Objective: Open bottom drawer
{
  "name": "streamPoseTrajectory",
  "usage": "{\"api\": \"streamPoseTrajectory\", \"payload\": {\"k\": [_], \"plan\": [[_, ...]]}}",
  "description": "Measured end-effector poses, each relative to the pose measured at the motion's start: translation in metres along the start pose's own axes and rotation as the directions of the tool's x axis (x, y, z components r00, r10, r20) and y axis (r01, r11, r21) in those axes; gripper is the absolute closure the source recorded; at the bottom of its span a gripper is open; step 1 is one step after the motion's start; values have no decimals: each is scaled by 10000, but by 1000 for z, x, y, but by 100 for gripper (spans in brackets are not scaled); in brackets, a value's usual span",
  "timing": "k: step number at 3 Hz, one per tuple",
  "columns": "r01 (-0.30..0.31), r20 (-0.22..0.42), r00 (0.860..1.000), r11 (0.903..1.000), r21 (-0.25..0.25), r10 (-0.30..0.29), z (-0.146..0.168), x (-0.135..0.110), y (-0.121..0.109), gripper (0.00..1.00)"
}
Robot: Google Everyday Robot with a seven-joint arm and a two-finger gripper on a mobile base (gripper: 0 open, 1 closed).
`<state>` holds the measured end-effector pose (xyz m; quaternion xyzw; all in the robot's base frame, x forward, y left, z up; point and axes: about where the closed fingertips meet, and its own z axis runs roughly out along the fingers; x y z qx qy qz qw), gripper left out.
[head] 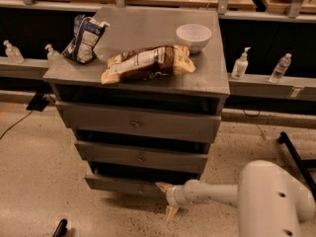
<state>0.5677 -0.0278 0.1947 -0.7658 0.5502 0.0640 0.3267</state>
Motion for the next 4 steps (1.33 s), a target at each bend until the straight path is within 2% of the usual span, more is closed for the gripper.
{"api": "streamPoseTrajectory", "payload": {"k": [1,2,3,4], "plan": [[380,825,9958,9993,71,-385,-30,-36,2,0],[653,1084,9919,9978,119,-662,-42,-51,-2,0],[596,1097,9923,9981,-165,-574,-31,-49,2,0],[515,796,9957,9980,-360,-485,-12,-35,4,0]]}}
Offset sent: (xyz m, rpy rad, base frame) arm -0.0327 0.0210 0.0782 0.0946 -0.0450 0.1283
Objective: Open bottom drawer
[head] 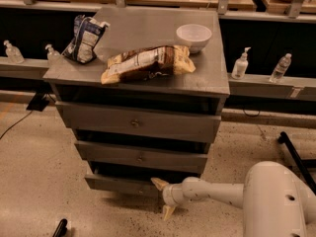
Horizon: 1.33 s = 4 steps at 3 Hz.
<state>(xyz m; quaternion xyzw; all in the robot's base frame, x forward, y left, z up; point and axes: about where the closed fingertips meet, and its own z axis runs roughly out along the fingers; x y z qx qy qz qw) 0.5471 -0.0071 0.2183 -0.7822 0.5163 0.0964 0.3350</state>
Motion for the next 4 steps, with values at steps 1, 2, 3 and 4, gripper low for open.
{"api": "streamPoseTrajectory", "payload": {"k": [1,2,3,4], "plan": [[21,-208,9998,9998,175,-17,11,13,-10,0],[201,-565,9982,9990,396,-179,20,25,-25,1],[-93,-945,9954,9991,411,131,30,48,-29,15],[-375,-1605,9860,9981,487,449,31,73,-33,21]]}}
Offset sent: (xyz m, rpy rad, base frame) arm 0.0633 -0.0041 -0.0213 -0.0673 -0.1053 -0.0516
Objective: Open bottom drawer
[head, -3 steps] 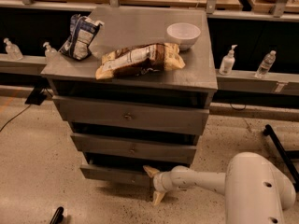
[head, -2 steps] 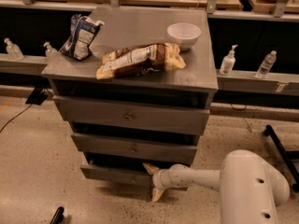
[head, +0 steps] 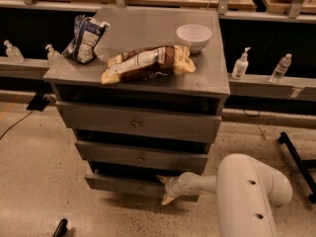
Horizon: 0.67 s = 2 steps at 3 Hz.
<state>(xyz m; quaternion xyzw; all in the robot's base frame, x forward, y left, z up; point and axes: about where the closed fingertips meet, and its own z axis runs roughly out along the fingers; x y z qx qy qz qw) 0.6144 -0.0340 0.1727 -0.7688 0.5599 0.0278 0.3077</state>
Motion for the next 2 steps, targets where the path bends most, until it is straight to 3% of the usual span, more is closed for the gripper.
{"api": "streamPoseTrajectory", "payload": {"k": [1,2], "plan": [[-287,-424,9987,9995,158,293,-5,18,-2,27],[-519,-218,9984,9986,-107,517,-2,19,7,28]]}}
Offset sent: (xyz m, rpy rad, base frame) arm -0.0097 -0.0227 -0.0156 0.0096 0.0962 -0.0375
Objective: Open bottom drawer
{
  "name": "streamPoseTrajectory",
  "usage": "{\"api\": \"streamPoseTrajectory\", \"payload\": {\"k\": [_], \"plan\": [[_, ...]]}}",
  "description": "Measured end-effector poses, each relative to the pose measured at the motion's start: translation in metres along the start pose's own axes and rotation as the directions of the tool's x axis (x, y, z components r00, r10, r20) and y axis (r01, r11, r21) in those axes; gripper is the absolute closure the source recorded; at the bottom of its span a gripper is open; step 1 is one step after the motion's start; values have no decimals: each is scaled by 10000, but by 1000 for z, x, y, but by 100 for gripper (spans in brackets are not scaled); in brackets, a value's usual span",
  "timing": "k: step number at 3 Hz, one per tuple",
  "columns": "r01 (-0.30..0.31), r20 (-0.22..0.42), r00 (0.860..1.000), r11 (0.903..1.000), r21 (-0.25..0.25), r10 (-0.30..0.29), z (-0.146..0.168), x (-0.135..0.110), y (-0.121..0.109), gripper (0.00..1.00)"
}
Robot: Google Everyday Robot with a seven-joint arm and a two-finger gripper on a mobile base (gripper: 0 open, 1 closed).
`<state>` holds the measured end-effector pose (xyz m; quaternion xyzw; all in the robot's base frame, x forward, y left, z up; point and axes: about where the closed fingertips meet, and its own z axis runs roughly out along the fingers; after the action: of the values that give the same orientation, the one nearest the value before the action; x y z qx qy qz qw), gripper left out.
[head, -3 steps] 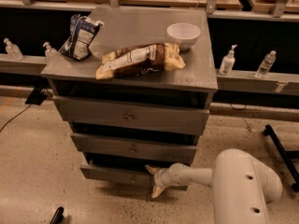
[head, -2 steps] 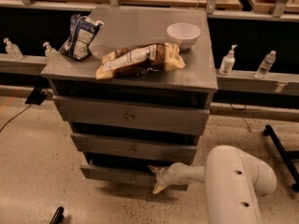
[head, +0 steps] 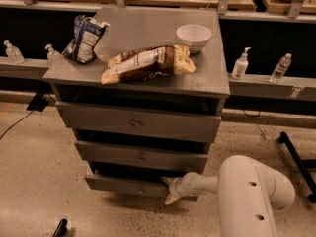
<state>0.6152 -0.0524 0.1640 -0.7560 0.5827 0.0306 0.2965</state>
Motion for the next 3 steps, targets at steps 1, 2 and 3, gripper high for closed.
{"api": "streamPoseTrajectory", "payload": {"k": [1,2,3], "plan": [[-280,674,9972,9973,-681,326,-4,-14,31,38],[-390,1125,9923,9926,-1150,521,-10,-28,53,39],[-390,1125,9923,9926,-1150,521,-10,-28,53,40]]}}
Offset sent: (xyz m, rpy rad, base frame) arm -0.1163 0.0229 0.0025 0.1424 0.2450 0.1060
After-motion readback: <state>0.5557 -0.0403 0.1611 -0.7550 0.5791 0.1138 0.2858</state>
